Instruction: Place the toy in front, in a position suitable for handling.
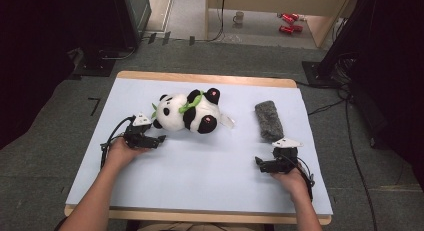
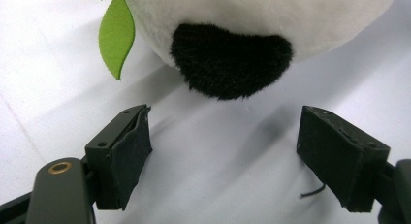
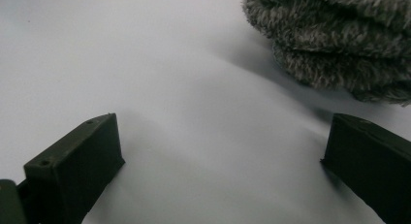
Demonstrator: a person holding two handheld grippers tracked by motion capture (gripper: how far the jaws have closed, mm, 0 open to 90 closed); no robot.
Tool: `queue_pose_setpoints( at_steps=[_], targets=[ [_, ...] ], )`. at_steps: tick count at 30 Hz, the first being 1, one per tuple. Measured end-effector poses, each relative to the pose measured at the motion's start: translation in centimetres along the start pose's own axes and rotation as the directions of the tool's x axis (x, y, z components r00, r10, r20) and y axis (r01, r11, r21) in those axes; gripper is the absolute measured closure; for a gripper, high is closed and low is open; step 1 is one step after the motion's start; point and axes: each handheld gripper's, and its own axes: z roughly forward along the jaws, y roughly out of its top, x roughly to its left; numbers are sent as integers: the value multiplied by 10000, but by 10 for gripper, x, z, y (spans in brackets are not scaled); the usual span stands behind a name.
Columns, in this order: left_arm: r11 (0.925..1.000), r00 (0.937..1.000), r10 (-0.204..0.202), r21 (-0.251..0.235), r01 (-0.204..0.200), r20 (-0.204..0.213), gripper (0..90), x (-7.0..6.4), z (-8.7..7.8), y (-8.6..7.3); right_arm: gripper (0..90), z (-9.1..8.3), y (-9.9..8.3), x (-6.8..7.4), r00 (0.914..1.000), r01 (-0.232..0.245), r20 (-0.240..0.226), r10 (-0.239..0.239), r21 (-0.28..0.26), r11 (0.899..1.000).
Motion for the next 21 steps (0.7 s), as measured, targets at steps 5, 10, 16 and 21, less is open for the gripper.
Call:
queue_pose_setpoints(
  at_steps=[5, 10, 16, 21],
  targets=[
    [10000, 10000, -23, -3, 23, -9, 201, 0, 0, 0, 0, 0, 0, 0, 10000, -3, -4, 3, -9, 10000],
    [10000, 10000, -51, 33, 51, -49, 280, 2, -2, 1, 0, 0, 0, 0, 10000, -6, -6, 6, -16, 10000],
    [9993, 9994, -322, 185, 324, -117, 342, 5, -5, 3, 0, 0, 0, 0, 10000, -23, -9, 23, -7, 10000],
    [9975, 9990, -384, 587, 396, -215, 328, 7, -7, 9, 0, 0, 0, 0, 10000, -24, -16, 23, -16, 10000]
  ],
)
